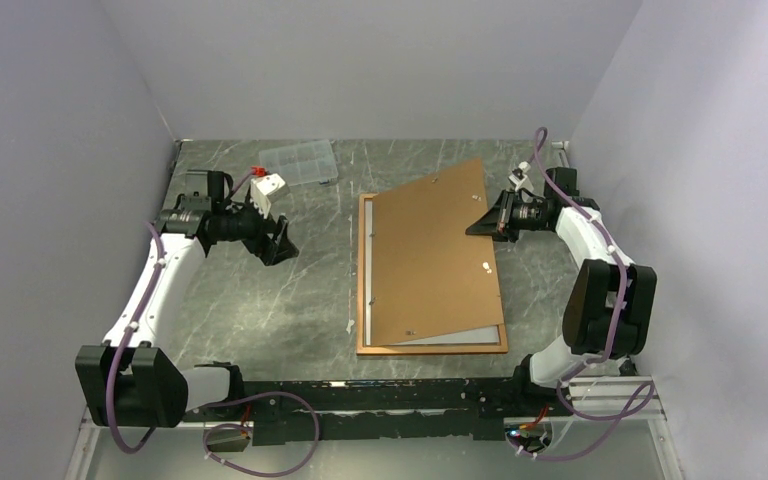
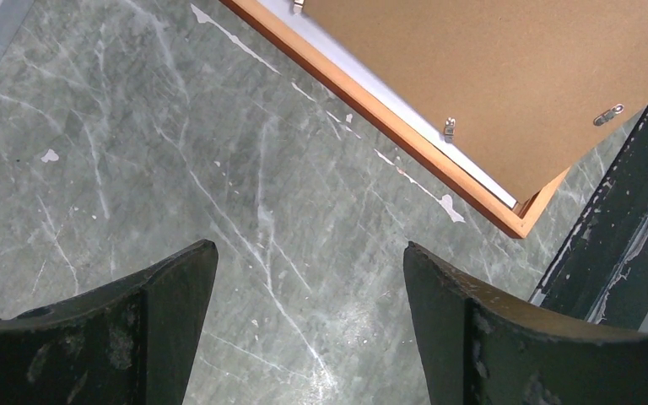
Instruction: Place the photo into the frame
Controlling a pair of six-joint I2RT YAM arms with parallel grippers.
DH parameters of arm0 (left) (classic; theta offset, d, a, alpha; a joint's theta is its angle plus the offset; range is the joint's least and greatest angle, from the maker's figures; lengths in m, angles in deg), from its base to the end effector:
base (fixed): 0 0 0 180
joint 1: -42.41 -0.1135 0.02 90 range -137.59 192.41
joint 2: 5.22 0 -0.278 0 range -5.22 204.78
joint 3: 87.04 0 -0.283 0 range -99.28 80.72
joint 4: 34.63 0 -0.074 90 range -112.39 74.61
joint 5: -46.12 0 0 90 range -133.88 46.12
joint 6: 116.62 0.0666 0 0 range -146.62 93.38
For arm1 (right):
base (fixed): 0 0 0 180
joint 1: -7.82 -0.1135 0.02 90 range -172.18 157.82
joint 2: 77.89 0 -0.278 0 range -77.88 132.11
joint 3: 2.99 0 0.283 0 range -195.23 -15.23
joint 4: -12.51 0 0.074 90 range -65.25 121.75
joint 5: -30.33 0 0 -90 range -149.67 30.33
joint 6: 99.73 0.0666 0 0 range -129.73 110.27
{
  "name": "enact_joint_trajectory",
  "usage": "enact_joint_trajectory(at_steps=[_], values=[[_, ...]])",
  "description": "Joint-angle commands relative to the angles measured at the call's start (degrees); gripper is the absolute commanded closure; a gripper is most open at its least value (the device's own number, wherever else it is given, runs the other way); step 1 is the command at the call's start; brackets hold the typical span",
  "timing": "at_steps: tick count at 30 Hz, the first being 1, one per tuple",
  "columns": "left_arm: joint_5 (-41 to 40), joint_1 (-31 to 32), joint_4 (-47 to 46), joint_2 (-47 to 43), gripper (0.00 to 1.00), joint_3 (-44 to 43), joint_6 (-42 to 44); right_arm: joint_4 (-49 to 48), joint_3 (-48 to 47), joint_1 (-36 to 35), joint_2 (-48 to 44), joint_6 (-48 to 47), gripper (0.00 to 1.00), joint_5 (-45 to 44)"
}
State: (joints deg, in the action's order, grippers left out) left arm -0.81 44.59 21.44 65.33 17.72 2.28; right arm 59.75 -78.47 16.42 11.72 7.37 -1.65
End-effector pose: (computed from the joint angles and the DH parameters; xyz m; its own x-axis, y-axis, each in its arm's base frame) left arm 0.2841 -0.0563 0.3029 -0.4642 0.3710 -0.8043 0.7745 0.6105 -0.1655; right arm 0.3495 0.0043 0.2265 -0.9244 0.2973 -0.2391 -0.0532 0.5200 0.8525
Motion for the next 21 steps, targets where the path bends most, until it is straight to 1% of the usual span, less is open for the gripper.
enact_joint_trajectory(at_steps=[1, 21], values=[[-0.08, 0.51, -1.81, 0.39, 0.14, -1.05, 0.52, -2.45, -1.39, 0.10, 0.46, 0.86, 1.00, 3.65], [-0.78, 0.90, -0.51, 1.19, 0.13, -2.37, 1.61, -8.30, -0.08, -1.84, 4.16, 4.86, 1.00, 4.29]])
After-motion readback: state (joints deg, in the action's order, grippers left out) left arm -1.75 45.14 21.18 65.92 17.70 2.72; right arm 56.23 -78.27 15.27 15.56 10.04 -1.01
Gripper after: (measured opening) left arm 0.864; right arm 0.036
